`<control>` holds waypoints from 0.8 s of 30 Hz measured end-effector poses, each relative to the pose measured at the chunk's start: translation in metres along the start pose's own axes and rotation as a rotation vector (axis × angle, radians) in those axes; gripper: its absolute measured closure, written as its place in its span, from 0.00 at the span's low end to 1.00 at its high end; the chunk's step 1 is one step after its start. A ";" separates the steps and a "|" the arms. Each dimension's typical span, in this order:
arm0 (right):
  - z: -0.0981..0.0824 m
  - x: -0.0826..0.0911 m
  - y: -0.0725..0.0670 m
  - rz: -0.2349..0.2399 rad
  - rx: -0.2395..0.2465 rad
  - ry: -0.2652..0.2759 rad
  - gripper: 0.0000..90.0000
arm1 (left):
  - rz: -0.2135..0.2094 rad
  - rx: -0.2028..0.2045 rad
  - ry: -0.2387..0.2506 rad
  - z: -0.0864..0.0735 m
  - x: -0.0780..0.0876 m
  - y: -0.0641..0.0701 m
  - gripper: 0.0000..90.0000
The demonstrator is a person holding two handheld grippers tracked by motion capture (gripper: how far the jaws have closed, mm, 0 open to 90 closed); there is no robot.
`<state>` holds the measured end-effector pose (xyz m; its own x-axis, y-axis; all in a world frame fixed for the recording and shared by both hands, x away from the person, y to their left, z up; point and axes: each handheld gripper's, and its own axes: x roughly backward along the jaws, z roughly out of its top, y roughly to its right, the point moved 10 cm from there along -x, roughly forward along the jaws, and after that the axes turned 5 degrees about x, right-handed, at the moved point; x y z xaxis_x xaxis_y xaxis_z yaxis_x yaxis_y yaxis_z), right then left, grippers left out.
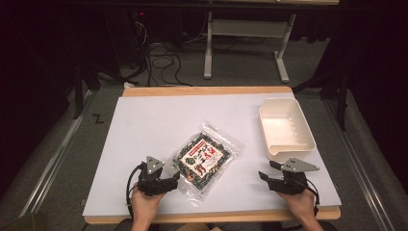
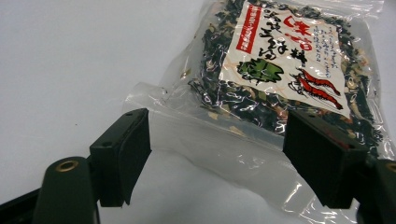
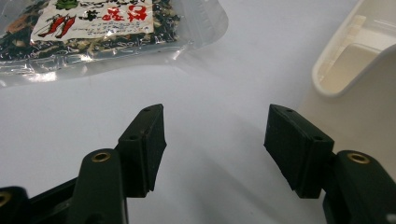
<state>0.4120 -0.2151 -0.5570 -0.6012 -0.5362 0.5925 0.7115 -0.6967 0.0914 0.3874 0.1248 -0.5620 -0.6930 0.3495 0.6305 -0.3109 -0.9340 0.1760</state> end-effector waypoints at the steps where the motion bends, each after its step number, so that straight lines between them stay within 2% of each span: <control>1: 0.000 0.000 0.000 -0.002 0.001 -0.002 0.43 | -0.001 -0.001 -0.006 -0.001 0.000 0.000 0.26; 5: 0.000 0.001 0.000 -0.003 -0.003 0.006 0.43 | -0.001 -0.007 -0.010 -0.001 -0.001 0.001 0.26; 9: 0.000 0.000 0.001 -0.003 -0.005 0.003 0.43 | 0.000 0.009 -0.026 -0.003 -0.001 -0.001 0.25; 12: -0.001 0.000 0.002 -0.006 0.000 0.001 0.42 | 0.004 0.006 -0.045 -0.005 -0.003 -0.001 0.24; 20: -0.001 0.000 0.002 -0.010 0.003 -0.001 0.43 | 0.011 0.011 -0.055 -0.006 -0.004 0.000 0.23; 24: -0.001 0.000 0.003 -0.009 -0.002 -0.001 0.42 | 0.015 -0.007 -0.057 -0.007 -0.005 0.002 0.23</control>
<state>0.4133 -0.2176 -0.5576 -0.6072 -0.5297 0.5922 0.7053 -0.7026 0.0948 0.3856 0.1218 -0.5697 -0.6594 0.3304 0.6753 -0.3052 -0.9386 0.1612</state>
